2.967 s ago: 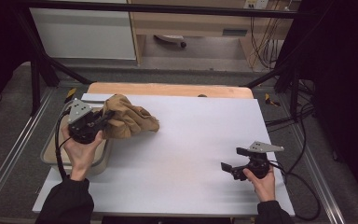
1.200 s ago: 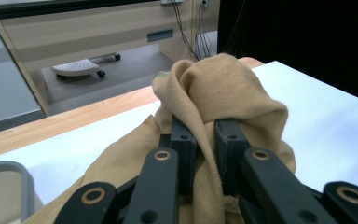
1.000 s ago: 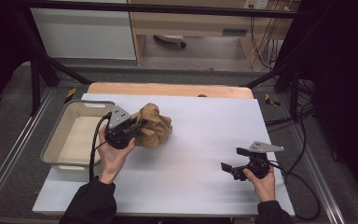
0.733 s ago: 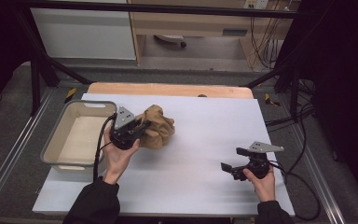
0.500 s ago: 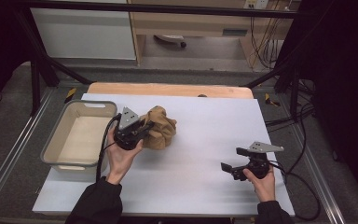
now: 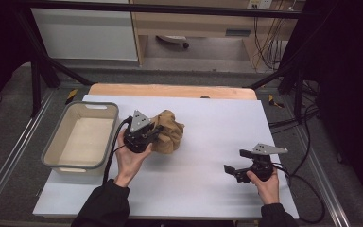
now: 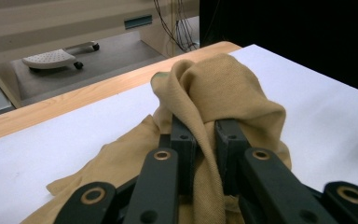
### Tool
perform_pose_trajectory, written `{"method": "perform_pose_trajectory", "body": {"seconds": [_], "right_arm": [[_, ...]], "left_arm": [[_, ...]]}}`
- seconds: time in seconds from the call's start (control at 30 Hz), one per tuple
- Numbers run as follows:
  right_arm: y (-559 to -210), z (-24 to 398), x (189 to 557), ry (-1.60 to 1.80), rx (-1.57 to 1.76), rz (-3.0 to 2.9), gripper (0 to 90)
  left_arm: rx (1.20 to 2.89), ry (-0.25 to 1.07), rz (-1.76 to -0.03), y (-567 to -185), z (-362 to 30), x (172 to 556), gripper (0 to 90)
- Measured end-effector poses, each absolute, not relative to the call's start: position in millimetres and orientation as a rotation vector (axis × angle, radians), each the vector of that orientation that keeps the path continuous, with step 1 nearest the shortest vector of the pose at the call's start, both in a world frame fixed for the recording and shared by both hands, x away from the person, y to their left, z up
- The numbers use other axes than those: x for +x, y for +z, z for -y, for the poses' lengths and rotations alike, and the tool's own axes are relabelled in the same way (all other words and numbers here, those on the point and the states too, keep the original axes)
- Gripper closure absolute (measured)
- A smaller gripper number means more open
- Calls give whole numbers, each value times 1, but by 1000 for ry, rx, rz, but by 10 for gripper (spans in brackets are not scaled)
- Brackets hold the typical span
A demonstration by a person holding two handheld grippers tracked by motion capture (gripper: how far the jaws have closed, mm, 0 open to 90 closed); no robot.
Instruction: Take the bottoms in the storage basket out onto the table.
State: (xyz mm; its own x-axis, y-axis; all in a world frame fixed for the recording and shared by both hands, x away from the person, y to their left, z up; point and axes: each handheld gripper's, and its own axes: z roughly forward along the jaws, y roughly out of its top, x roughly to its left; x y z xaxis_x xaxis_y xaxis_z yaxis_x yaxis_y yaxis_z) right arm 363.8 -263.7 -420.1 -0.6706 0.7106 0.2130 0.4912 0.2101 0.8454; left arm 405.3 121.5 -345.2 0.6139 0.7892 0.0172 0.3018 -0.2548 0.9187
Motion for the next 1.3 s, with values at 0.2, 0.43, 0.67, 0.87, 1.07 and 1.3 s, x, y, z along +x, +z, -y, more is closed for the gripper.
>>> {"method": "perform_pose_trajectory", "body": {"seconds": [0.2, 0.43, 0.67, 0.87, 1.07, 1.3], "right_arm": [[-420, 264, 364, 1445, 1144, -2263, 6], [-420, 264, 364, 1446, 1144, -2260, 6], [-420, 264, 364, 1446, 1145, -2260, 6], [-420, 264, 364, 1444, 1143, -2262, 6], [-420, 264, 364, 1445, 1143, -2262, 6], [-420, 264, 364, 1446, 1143, -2263, 6]], "left_arm": [[1836, 592, -874, -350, -113, 406, 800], [1850, 579, -867, -356, -105, 407, 798], [1866, 566, -865, -362, -97, 408, 798], [1884, 558, -855, -369, -91, 409, 795], [1901, 548, -851, -377, -87, 409, 793], [1924, 540, -845, -385, -82, 408, 790]]}}
